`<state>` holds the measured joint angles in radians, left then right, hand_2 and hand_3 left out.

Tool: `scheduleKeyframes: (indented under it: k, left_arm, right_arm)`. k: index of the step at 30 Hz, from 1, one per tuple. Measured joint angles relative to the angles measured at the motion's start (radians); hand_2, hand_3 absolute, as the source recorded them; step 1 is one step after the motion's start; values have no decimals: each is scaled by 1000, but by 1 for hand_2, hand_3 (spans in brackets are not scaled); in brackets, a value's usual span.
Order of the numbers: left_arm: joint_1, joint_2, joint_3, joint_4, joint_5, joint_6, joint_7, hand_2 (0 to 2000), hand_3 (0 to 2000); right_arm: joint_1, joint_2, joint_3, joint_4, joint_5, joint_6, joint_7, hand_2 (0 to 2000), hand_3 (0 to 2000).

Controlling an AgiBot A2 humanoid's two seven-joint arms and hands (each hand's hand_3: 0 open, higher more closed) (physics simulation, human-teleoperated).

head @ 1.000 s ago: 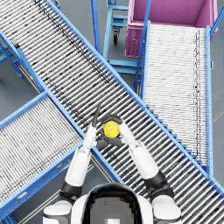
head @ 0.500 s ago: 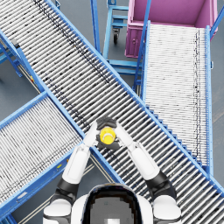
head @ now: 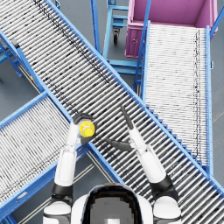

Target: Pick up the oil and place it on the left assembly line, put the cola on the right, and keep Sprite still

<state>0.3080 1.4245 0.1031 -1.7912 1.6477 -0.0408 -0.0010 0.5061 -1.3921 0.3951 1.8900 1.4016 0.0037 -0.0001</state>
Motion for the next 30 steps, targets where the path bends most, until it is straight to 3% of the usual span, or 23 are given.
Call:
scheduleKeyframes:
  k: [13,14,15,19,22,26,30]
  left_arm:
    - [-174,74,-508,88,-1,4,2,2000,2000]
    - [-180,77,-535,111,-1,3,2,639,1673]
    - [-185,80,-560,132,-1,13,2,0,1347]
    - [-200,89,-642,188,-1,33,1,0,40]
    - [-198,82,-699,181,-1,38,1,0,0]
    - [-159,23,-770,174,-1,40,1,0,0]
    - [-137,-6,-733,116,-1,41,1,0,0]
  right_arm:
    - [31,-57,-115,-21,-1,-4,0,0,0]
    - [34,-62,-116,-24,-1,-4,0,0,0]
    - [37,-66,-116,-25,-1,-4,0,0,0]
    - [36,-75,-121,-26,-1,-4,0,0,0]
    - [37,-83,-113,-32,-1,-4,0,0,0]
    - [35,-91,-110,-34,-1,-4,0,0,0]
    - [43,-104,-136,-39,-1,-4,0,0,0]
